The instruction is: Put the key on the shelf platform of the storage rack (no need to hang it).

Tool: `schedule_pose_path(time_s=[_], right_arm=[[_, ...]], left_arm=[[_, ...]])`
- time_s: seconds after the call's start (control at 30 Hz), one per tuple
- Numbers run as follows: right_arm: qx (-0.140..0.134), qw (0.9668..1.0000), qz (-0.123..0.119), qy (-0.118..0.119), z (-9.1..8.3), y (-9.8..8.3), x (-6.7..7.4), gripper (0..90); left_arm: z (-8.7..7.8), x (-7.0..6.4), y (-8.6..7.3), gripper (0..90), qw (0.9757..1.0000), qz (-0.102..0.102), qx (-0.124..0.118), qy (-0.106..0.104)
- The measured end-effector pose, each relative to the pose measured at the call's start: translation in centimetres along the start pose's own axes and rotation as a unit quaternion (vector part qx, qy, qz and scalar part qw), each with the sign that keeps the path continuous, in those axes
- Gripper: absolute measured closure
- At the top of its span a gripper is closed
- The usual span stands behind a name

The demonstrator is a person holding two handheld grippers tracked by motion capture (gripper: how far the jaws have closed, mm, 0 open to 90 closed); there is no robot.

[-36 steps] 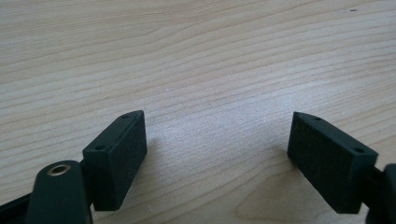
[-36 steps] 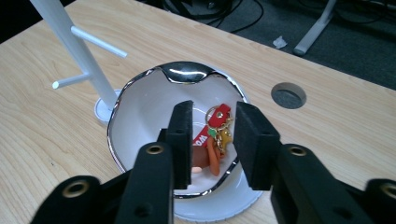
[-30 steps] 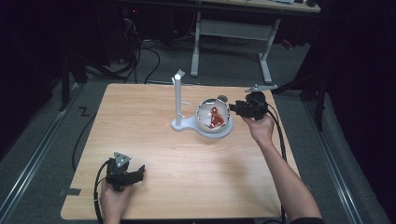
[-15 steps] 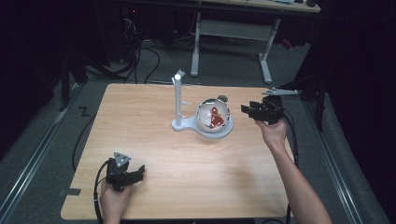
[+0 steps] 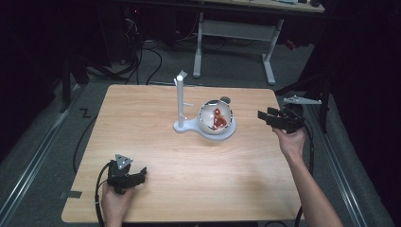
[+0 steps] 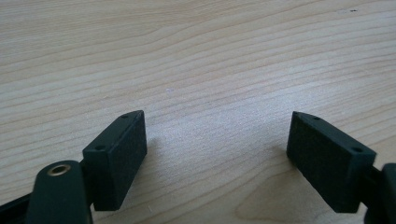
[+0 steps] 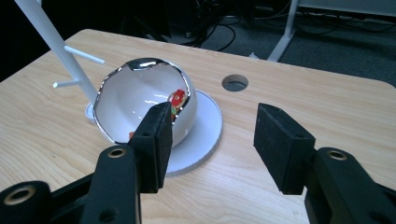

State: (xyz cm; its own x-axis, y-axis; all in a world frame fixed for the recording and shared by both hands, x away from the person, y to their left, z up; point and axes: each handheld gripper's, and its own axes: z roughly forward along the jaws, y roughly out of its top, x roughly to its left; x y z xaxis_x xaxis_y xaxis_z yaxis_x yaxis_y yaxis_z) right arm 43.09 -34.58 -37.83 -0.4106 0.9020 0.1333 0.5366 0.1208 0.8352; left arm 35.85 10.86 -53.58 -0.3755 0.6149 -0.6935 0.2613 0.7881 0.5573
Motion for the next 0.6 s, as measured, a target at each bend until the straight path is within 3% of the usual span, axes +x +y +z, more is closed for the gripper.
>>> schedule_pose_path(time_s=[0.6], right_arm=[[-0.024, 0.9997, 0.001, -0.01, -4.2, -2.1, -0.8, 47.2]], left_arm=[[0.0, 0.0, 0.0, 20.3, 1.0, -0.001, -0.001, 0.001]])
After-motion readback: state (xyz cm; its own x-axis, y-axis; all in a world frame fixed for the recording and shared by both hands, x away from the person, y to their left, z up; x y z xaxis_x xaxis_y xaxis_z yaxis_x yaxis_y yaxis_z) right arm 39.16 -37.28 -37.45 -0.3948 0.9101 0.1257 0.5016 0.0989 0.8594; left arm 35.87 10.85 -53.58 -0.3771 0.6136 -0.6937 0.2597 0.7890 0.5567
